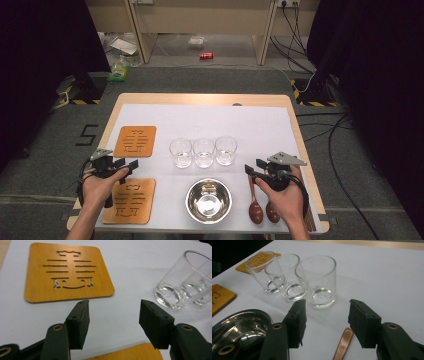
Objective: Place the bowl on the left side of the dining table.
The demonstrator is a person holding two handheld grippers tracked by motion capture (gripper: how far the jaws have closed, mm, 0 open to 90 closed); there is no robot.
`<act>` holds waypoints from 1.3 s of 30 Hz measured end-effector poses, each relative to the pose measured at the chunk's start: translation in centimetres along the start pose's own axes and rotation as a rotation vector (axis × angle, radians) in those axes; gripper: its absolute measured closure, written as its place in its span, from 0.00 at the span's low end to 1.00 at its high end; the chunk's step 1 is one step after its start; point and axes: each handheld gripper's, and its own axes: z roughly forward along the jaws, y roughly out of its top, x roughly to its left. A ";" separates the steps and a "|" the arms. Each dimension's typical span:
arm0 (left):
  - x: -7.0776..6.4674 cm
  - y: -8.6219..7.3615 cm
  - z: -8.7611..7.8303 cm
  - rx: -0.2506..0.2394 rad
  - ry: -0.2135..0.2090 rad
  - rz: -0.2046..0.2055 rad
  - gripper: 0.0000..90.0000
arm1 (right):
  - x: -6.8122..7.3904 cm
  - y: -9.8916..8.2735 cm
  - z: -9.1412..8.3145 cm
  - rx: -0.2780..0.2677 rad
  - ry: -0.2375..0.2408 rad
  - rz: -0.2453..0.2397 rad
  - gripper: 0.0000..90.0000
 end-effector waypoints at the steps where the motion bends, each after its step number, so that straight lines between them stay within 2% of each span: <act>1: -0.1 -0.1 0.0 0.000 -0.006 0.002 0.45 | 0.0 0.0 0.0 0.003 -0.005 0.000 0.55; 8: -1.2 -0.4 -0.4 -0.001 -0.031 0.016 0.46 | 0.0 -0.2 0.2 0.018 -0.014 -0.002 0.57; 15: -2.8 -1.0 -0.8 0.005 -0.087 0.038 0.46 | 0.1 -0.3 0.4 0.029 -0.014 -0.007 0.58; 27: -5.6 -1.7 -0.8 0.028 -0.146 0.103 0.46 | 0.2 -0.4 0.5 0.034 -0.012 -0.009 0.58; 32: -7.3 -1.8 -0.6 0.040 -0.187 0.133 0.46 | 0.2 -0.4 0.5 0.032 -0.011 -0.010 0.58; 34: -7.8 -1.8 -0.4 0.036 -0.215 0.161 0.46 | 0.3 -0.4 0.5 0.033 -0.012 -0.009 0.58; 36: -8.1 -1.8 -0.2 0.042 -0.220 0.179 0.46 | 0.3 -0.4 0.5 0.035 -0.010 -0.010 0.58; 39: -9.0 -2.0 -0.2 0.063 -0.227 0.165 0.46 | 0.3 -0.4 0.5 0.035 -0.011 -0.010 0.58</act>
